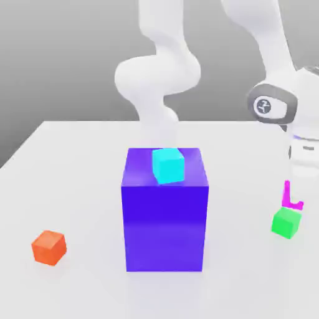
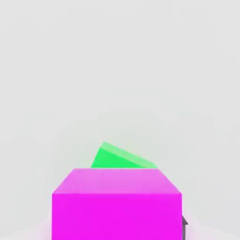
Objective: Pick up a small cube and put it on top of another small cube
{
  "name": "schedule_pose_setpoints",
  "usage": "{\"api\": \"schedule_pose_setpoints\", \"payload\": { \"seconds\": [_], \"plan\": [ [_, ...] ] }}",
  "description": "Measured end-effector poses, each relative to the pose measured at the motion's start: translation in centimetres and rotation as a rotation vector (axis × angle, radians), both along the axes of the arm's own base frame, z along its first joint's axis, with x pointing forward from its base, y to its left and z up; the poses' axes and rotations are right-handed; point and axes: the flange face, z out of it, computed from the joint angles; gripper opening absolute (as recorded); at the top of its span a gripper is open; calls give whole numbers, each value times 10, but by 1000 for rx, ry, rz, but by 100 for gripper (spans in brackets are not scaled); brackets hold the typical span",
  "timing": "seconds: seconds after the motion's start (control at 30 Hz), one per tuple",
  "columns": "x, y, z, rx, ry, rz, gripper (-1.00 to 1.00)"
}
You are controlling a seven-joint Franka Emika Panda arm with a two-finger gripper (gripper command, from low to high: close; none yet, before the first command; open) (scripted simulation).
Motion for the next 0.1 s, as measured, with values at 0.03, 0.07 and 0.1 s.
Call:
{"api": "schedule_pose_setpoints", "payload": {
  "seconds": [0.03,0.07,0.1],
  "plan": [
    [0,0,0,0,0,0,100],
    [0,0,0,0,0,0,100],
    [0,0,0,0,0,0,100]
  ]
}}
